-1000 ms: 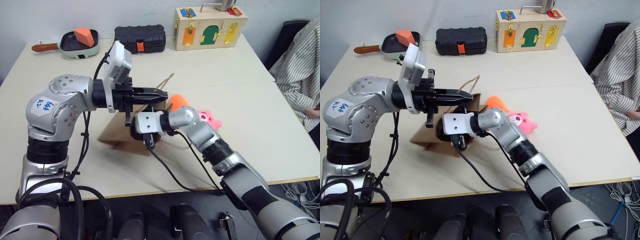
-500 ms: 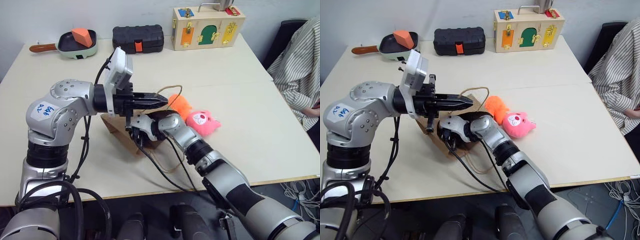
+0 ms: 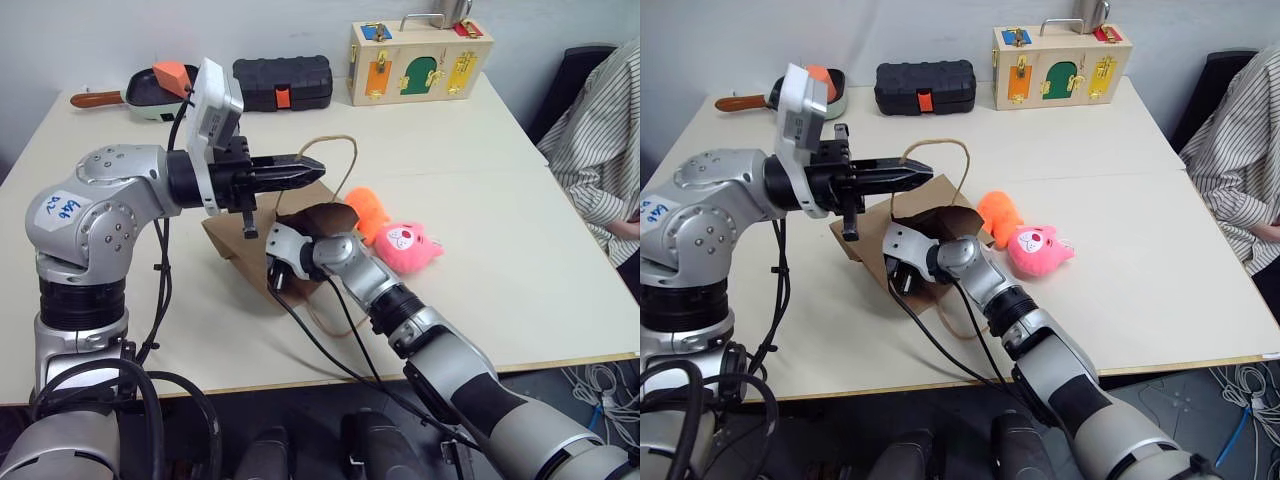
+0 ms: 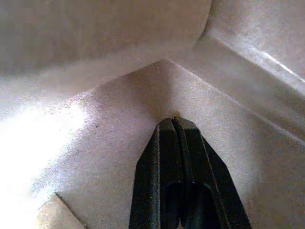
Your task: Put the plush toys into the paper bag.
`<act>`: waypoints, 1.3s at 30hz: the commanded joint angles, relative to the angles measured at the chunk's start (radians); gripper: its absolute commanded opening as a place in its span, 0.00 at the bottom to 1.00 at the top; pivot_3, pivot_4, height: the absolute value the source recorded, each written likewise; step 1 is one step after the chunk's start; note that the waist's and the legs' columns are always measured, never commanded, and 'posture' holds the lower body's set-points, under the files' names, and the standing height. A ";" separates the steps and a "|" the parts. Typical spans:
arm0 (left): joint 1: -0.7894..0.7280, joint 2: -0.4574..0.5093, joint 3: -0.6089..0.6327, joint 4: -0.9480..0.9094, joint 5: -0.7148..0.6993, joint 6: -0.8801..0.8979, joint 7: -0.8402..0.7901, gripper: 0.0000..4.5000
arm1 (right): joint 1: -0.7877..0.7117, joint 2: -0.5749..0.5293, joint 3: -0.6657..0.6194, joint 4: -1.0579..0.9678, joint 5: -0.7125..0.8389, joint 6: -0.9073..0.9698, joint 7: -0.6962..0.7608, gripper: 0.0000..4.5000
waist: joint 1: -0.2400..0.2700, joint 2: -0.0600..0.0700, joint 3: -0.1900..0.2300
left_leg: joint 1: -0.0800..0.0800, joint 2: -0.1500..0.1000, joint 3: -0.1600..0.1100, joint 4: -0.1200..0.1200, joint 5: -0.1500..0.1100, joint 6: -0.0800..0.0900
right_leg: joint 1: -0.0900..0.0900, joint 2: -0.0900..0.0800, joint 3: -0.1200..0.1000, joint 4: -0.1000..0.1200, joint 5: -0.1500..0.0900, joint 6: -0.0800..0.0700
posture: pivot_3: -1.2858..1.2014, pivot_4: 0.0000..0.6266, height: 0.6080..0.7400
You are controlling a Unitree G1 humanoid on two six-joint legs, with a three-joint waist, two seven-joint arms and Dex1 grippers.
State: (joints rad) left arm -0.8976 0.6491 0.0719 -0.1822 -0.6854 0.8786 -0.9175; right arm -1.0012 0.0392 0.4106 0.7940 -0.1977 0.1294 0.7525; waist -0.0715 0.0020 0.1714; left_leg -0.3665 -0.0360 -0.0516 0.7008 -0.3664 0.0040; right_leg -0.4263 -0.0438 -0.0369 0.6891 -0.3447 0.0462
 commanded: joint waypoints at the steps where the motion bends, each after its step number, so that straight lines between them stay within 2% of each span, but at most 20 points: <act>1: -0.034 0.010 0.017 -0.023 -0.027 -0.007 -0.012 0.00 | 0.052 -0.038 0.032 0.029 -0.043 0.053 0.010 0.01 | 0.002 0.000 0.000 | 0.000 0.000 0.000 0.000 0.000 0.000 | 0.000 0.000 0.000 0.000 0.000 0.000 | 0.52 0.24 1.00; 7: 0.012 0.006 -0.036 -0.034 0.022 -0.058 -0.027 0.00 | 0.084 -0.070 0.012 -0.107 -0.019 0.064 0.013 0.01 | 0.017 0.000 0.000 | 0.000 -0.001 -0.001 0.000 0.000 0.000 | 0.000 0.000 0.002 0.000 0.000 0.000 | 0.52 0.24 1.00; 11: 0.028 -0.004 -0.056 -0.006 0.061 -0.103 -0.017 0.00 | 0.170 -0.097 -0.056 -0.425 0.086 0.131 0.058 0.01 | 0.019 0.000 0.000 | -0.002 -0.002 -0.004 0.000 0.000 0.000 | -0.001 0.000 0.004 -0.001 0.000 0.000 | 0.52 0.24 1.00; 16: 0.035 -0.003 -0.067 0.033 0.092 -0.148 -0.034 0.00 | 0.274 -0.220 -0.092 -0.822 0.167 0.291 0.141 0.01 | 0.016 0.000 0.000 | -0.004 -0.002 -0.004 -0.001 0.000 0.000 | -0.003 0.001 0.004 -0.001 0.000 0.000 | 0.52 0.24 1.00; 25: 0.038 0.040 -0.072 0.085 0.136 -0.201 -0.093 0.00 | 0.443 -0.451 -0.335 -1.240 0.385 0.600 0.161 0.01 | 0.035 -0.001 0.000 | -0.005 -0.002 -0.004 -0.002 0.000 0.000 | -0.002 0.002 0.007 -0.007 0.000 0.000 | 0.52 0.24 1.00; 29: 0.044 0.072 -0.051 0.089 0.135 -0.192 -0.107 0.00 | 0.467 -0.553 -0.493 -1.307 0.512 0.714 0.166 0.01 | 0.044 -0.001 0.000 | -0.005 -0.002 -0.003 -0.003 0.000 0.000 | -0.002 0.003 0.009 -0.009 0.000 0.000 | 0.52 0.24 1.00; 31: 0.057 0.081 -0.049 0.077 0.129 -0.187 -0.113 0.00 | 0.425 -0.583 -0.545 -1.239 0.521 0.737 0.124 0.09 | 0.044 -0.001 0.000 | -0.005 -0.002 -0.003 -0.003 0.000 0.001 | -0.002 0.003 0.010 -0.009 0.000 0.000 | 0.52 0.24 1.00; 33: 0.071 0.084 -0.053 0.066 0.131 -0.190 -0.116 0.00 | 0.382 -0.615 -0.539 -1.137 0.485 0.707 0.085 0.21 | 0.043 -0.001 0.000 | -0.005 -0.002 -0.002 -0.003 0.000 0.001 | -0.002 0.003 0.012 -0.010 0.000 0.000 | 0.52 0.24 1.00; 36: 0.086 0.074 -0.062 0.064 0.144 -0.201 -0.106 0.00 | 0.306 -0.642 -0.451 -0.911 0.386 0.588 0.043 0.44 | 0.043 -0.001 0.000 | -0.004 -0.002 0.000 -0.003 0.000 0.001 | -0.002 0.003 0.013 -0.010 0.000 0.000 | 0.52 0.24 1.00; 39: 0.093 0.063 -0.068 0.065 0.150 -0.209 -0.099 0.00 | 0.219 -0.593 -0.395 -0.714 0.342 0.518 0.000 0.68 | 0.041 -0.001 0.001 | -0.004 -0.002 0.002 -0.004 0.001 0.002 | -0.003 0.003 0.014 -0.009 0.000 0.000 | 0.52 0.24 1.00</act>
State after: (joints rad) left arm -0.8003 0.7138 -0.0089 -0.0916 -0.5398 0.6926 -1.0215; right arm -0.7405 -0.5753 -0.0067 0.0160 0.1637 0.6990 0.7755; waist -0.0300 0.0010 0.1720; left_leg -0.3708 -0.0382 -0.0490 0.6972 -0.3658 0.0058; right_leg -0.4293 -0.0404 -0.0223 0.6802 -0.3447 0.0462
